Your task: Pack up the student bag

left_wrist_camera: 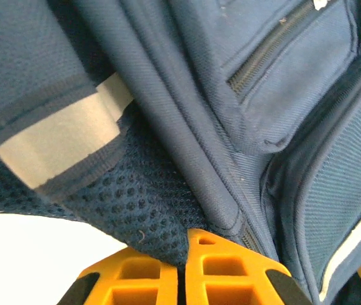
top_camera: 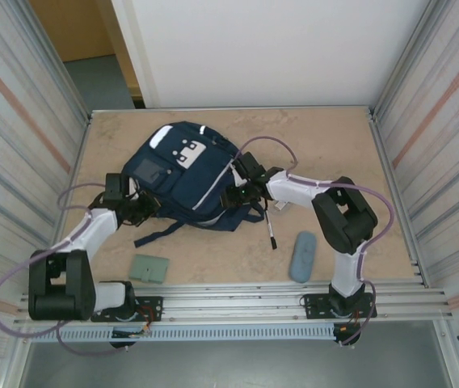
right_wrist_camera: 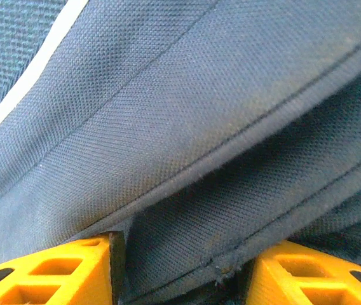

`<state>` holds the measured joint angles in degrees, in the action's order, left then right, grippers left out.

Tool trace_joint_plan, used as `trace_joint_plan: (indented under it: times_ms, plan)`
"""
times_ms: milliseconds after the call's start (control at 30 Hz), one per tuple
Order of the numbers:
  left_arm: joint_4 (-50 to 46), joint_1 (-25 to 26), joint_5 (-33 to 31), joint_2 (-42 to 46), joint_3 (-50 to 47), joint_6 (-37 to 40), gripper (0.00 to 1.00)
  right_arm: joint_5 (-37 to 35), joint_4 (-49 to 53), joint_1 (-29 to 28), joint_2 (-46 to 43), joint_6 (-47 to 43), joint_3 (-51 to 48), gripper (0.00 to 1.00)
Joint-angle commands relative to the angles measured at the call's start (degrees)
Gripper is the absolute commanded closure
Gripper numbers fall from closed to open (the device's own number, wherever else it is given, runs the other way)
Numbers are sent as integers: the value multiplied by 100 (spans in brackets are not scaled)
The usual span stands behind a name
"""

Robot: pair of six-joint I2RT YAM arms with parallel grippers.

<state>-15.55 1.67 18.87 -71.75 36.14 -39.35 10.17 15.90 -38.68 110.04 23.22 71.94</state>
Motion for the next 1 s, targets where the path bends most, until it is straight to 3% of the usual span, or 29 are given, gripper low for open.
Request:
trace_joint_plan:
  times_ms: [0, 100, 200, 333, 567, 667, 867, 967]
  plan:
    - [-236, 284, 100, 257, -175, -581, 100, -21, -556, 165, 502, -327, 195, 51]
    - [-170, 636, 94, 378, -363, -1015, 100, -61, -1348, 150, 282, -450, -184, 48]
    - [-220, 996, -494, 777, -514, -1508, 100, -359, -1782, 38, -271, -481, -680, 39]
    - [-584, 1430, -1212, 1127, -404, -2136, 100, -943, -2564, -413, -1138, -1190, -1625, 29]
    - [-853, 1452, -1239, 730, -97, -2488, 100, -3371, -2410, -1656, -2051, -2273, -1996, 25]
    - [-760, 1432, -1161, 724, -164, -2766, 100, -3135, -2061, -1831, -2377, -2384, -1940, 25]
    - [-574, 1433, -1018, 949, -125, -3269, 100, -2268, -3061, -2786, -2583, -3271, -2502, 24]
    - [-247, 1439, -748, 1023, -58, -3507, 100, -2095, -3221, -3207, -2242, -2876, -2428, 25]
